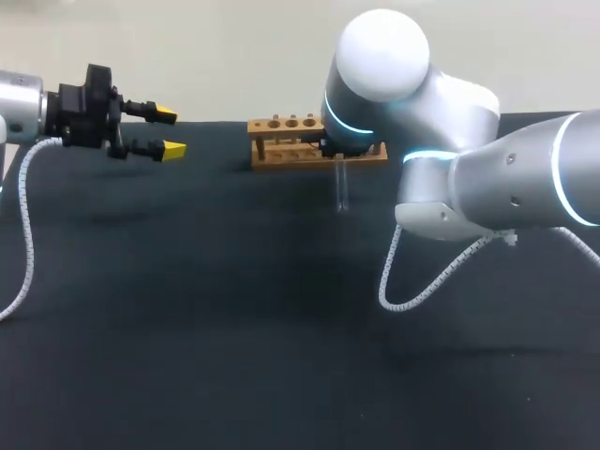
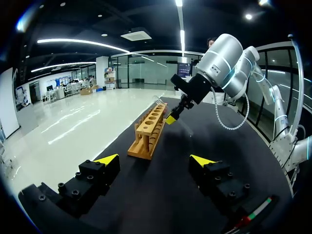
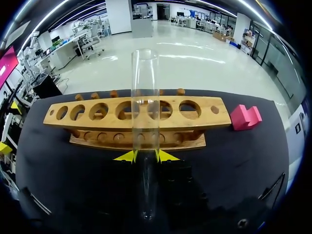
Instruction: Grasp the test tube, adjust it, and insert it.
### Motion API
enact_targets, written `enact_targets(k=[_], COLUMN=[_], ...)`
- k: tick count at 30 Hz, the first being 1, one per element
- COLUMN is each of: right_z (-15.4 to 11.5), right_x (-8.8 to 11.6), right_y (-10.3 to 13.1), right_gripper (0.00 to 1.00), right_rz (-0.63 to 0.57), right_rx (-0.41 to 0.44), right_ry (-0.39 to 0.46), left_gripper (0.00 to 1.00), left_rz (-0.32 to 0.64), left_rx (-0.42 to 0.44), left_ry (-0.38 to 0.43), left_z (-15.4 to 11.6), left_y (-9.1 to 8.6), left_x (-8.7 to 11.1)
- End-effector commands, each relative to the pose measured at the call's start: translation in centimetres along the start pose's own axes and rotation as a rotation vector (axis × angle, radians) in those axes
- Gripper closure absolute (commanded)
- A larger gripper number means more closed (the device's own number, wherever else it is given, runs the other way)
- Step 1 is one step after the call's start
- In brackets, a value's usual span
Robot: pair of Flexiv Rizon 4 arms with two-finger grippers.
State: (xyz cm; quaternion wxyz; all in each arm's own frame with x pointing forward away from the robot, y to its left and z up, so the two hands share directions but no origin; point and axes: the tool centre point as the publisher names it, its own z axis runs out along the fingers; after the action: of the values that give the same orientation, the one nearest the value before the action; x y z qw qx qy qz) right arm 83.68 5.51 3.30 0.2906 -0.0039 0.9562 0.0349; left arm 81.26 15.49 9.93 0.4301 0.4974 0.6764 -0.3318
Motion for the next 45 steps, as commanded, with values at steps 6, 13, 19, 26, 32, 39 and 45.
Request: enact_targets(k=[6, 13, 19, 26, 32, 39, 45], right_z=[-2.6, -5.6, -7.9, -10.1, -11.7, -12.9, -13.5], right_x=[0.8, 0.6, 0.0, -0.6, -0.7, -0.5, -0.7], right_y=[-0.1, -0.5, -1.0, -1.2, -1.5, -1.8, -1.9], right_gripper=[1.0, 1.0, 1.0, 1.0, 1.0, 1.0, 1.0], right_rz=[0.051, 0.118, 0.167, 0.175, 0.181, 0.219, 0.236], right_rx=[0.007, 0.036, 0.058, 0.073, 0.077, 0.063, 0.031], right_ry=[-0.064, -0.151, -0.247, -0.329, -0.357, -0.38, -0.383], left_gripper=[0.0, 0.0, 0.0, 0.0, 0.0, 0.0, 0.0], left_rz=[0.003, 0.003, 0.003, 0.003, 0.003, 0.003, 0.003], left_rx=[-0.005, -0.005, -0.005, -0.005, -0.005, -0.005, -0.005], left_ry=[-0.004, -0.004, -0.004, -0.004, -0.004, -0.004, -0.004], left_z=[-0.1, -0.1, -0.1, -0.1, -0.1, -0.1, -0.1], left_y=[-0.2, -0.2, -0.2, -0.2, -0.2, -0.2, -0.2], left_x=[0.1, 0.1, 0.1, 0.1, 0.1, 0.1, 0.1])
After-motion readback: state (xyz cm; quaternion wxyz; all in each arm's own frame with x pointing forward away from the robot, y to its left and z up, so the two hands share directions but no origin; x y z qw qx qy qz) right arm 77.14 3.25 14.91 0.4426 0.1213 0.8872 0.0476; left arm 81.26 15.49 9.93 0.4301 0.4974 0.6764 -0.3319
